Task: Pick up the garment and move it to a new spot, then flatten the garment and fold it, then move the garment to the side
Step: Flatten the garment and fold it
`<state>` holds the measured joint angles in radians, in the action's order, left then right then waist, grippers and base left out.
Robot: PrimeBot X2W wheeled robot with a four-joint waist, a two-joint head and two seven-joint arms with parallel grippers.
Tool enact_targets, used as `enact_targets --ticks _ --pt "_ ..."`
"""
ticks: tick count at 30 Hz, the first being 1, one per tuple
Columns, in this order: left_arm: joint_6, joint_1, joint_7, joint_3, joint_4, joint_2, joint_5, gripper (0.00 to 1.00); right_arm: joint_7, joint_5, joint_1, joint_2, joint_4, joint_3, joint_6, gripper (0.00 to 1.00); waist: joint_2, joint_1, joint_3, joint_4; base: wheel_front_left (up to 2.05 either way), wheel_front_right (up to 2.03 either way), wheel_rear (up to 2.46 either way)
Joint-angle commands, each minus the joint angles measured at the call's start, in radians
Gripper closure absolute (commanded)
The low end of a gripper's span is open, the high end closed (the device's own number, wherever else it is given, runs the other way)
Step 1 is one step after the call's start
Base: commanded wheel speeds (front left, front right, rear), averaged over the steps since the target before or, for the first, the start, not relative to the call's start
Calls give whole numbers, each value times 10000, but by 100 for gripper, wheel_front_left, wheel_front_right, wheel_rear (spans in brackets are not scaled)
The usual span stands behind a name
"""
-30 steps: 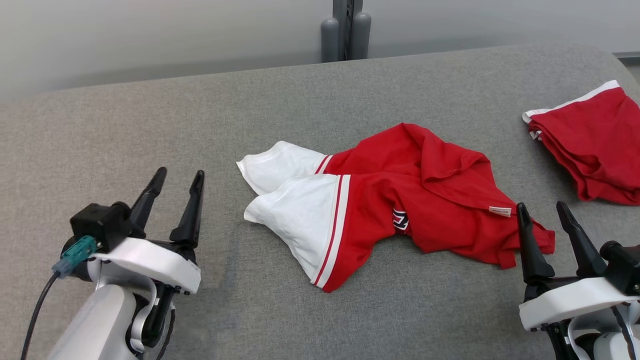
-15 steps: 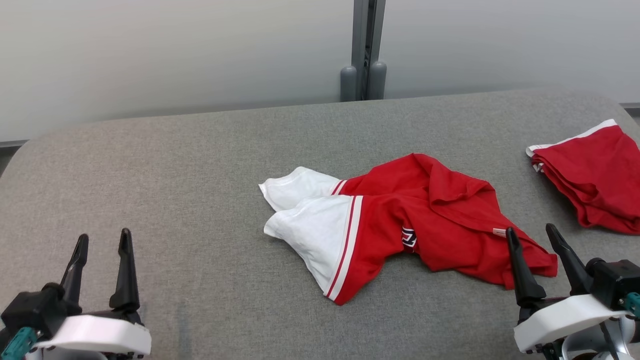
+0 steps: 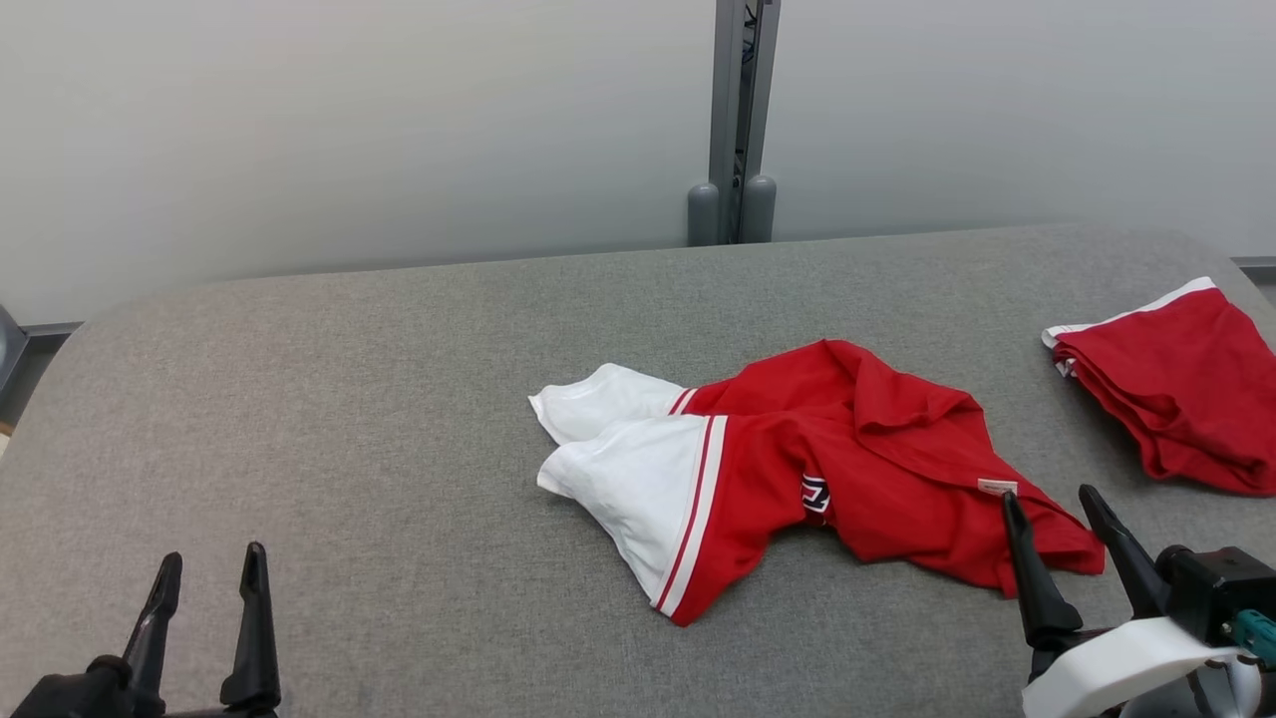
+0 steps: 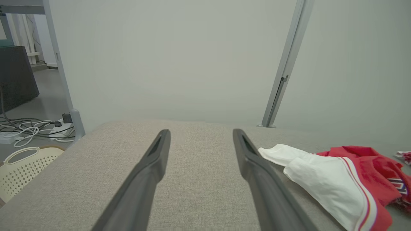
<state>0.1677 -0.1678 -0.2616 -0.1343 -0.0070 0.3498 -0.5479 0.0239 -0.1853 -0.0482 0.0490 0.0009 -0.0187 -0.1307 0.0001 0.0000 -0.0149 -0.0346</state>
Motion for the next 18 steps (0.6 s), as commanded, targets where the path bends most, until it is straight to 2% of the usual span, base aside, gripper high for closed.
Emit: enact_targets --ticks 1,18 --pt "-54 -88 -41 -12 8 9 111 0 26 18 -93 40 -56 12 -1 0 -1 0 -36 -14 0 0 0" --pt "-127 -113 68 -283 187 88 205 0 98 -61 -148 40 -64 9 -1 0 -1 0 -83 -36 0 0 0"
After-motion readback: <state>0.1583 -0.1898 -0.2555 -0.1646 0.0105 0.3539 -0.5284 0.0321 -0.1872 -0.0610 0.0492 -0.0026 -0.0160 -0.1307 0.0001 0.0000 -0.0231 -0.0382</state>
